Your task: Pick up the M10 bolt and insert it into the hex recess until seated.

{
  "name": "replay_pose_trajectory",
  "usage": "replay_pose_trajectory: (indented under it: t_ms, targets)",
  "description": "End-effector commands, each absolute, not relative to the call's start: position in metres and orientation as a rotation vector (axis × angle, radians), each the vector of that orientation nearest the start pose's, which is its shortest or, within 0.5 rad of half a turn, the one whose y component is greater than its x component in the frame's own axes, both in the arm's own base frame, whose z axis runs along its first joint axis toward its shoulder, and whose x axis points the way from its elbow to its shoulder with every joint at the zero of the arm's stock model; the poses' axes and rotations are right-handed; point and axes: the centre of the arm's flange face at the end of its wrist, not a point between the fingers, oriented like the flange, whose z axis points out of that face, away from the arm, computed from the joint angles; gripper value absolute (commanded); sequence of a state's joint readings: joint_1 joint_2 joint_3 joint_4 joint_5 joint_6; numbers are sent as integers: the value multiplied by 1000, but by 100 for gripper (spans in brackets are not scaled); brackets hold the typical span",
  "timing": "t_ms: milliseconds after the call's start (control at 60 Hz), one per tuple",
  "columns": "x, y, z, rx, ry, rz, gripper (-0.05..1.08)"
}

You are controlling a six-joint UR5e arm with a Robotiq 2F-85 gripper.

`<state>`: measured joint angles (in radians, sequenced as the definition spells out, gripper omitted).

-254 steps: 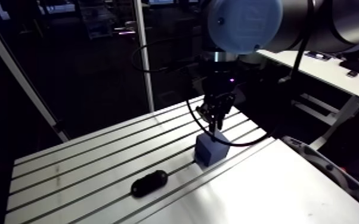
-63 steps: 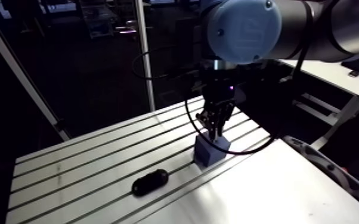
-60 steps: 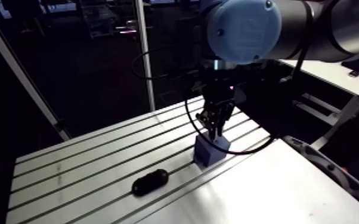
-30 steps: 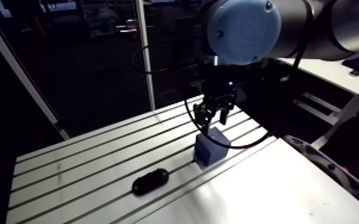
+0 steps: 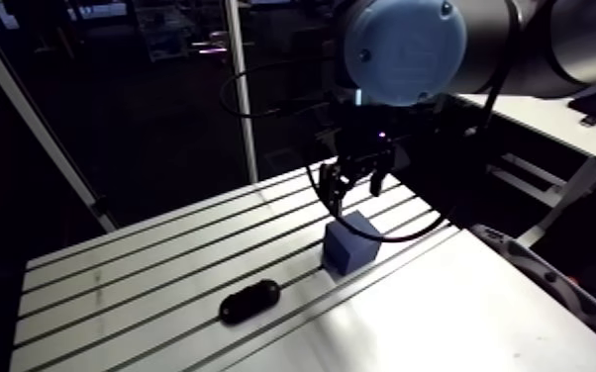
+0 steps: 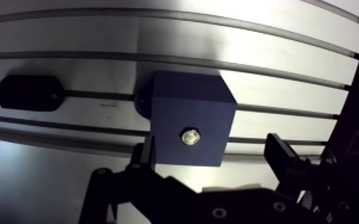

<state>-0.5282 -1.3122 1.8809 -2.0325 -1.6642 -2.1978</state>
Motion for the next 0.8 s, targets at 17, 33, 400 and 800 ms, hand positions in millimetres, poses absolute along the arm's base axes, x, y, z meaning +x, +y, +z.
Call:
replay_pose_trajectory:
  t_ms: [17, 33, 400, 800]
  targets:
    - [-518, 160, 257, -73, 3007, 51, 0]
    - [-518, 160, 259, -69, 3010, 52, 1]
    - [-517, 152, 258, -84, 3012, 30, 102]
    - [-516, 150, 258, -14, 3020, 15, 108]
